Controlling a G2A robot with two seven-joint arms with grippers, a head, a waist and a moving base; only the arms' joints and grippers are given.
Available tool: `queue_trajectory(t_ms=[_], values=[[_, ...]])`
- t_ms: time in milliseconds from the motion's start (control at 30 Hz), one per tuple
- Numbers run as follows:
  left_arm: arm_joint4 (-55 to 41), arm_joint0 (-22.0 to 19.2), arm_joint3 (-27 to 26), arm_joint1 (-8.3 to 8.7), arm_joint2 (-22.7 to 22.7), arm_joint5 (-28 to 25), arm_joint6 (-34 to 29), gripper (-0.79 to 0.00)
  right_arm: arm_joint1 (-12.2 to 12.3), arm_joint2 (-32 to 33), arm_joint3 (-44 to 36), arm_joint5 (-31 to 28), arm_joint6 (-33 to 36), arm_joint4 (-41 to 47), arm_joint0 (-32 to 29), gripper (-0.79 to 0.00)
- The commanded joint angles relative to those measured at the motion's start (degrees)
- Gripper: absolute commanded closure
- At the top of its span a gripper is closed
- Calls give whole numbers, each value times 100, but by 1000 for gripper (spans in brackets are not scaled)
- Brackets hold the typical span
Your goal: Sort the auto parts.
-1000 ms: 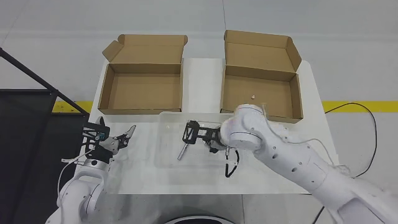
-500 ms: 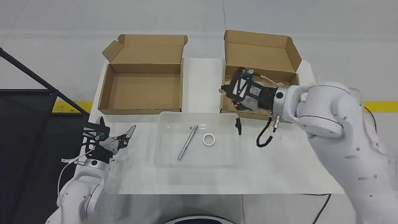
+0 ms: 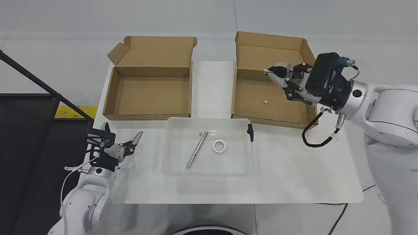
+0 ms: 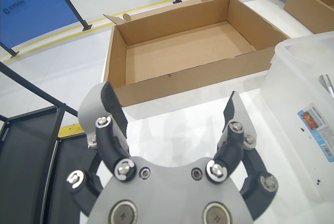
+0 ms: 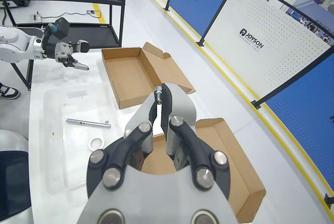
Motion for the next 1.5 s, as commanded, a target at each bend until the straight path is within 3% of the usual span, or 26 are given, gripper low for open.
queue_trajectory(t_ms=[0,133,267,500,700,867,1067,1133,1267,1367,1467], values=[[0,0,0,0,0,0,0,-785,19,-113,-28,181,443,-270,39,0],[0,0,0,0,0,0,0,-785,15,-647,53,790,1713,-784,246,0],[0,0,0,0,0,0,0,-785,-70,-1399,635,1280,2853,-1024,750,0],[0,0,0,0,0,0,0,-785,-344,-2723,2155,1620,3817,-1276,1688,0],[0,0,0,0,0,0,0,-785,-640,-3632,3453,1597,3793,-975,2293,0],[0,0,0,0,0,0,0,-785,-872,-4010,4460,1571,3609,-813,2582,0],[0,0,0,0,0,0,0,-785,-1087,-4304,5070,1726,3379,-884,2774,0],[0,0,0,0,0,0,0,-785,-1143,-4370,5175,1783,3338,-909,2813,-65],[0,0,0,0,0,0,0,-785,-1237,-4468,5353,1851,3250,-924,2848,-108],[0,0,0,0,0,0,0,-785,-1293,-4501,5464,1861,3197,-870,2867,-203],[0,0,0,0,0,0,0,-785,-1332,-4514,5551,1854,3147,-852,2887,-222]])
